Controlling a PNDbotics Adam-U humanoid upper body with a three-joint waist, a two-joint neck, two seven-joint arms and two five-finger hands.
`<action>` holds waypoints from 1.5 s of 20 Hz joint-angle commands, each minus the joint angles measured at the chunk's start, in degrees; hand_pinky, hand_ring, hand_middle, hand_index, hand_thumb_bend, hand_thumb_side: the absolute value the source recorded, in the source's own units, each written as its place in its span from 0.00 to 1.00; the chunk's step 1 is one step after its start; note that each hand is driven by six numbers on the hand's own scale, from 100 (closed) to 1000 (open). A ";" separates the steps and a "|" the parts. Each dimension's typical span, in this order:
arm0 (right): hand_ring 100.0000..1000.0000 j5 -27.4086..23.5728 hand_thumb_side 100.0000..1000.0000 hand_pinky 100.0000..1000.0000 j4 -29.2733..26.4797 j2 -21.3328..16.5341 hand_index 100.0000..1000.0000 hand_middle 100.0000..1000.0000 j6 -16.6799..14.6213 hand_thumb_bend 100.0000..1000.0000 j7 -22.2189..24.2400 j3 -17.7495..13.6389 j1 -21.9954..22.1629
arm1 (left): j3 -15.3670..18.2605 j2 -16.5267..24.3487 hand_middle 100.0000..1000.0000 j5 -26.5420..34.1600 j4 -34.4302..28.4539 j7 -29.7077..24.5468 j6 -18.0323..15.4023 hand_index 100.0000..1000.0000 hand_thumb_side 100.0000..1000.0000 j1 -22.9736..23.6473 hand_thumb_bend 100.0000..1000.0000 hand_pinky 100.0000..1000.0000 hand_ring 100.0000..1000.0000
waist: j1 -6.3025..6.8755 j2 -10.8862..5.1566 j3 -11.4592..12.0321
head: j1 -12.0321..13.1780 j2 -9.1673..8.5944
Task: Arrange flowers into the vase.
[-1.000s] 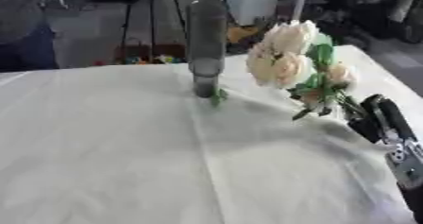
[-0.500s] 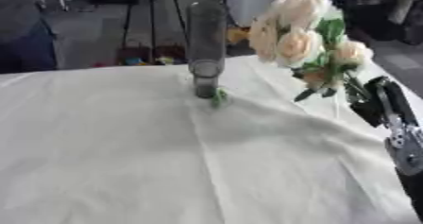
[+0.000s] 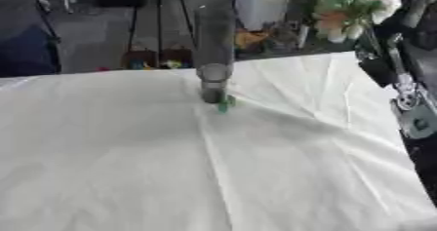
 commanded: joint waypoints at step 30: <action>0.01 -27.05 0.89 0.00 2.72 4.97 0.01 0.00 6.89 0.00 -0.46 -3.64 -25.97 | -2.22 -0.43 0.65 0.99 -0.07 -2.52 0.99 0.64 0.63 -0.92 0.60 0.56 0.54 | 0.35 -2.47 8.82 | -3.67 -2.03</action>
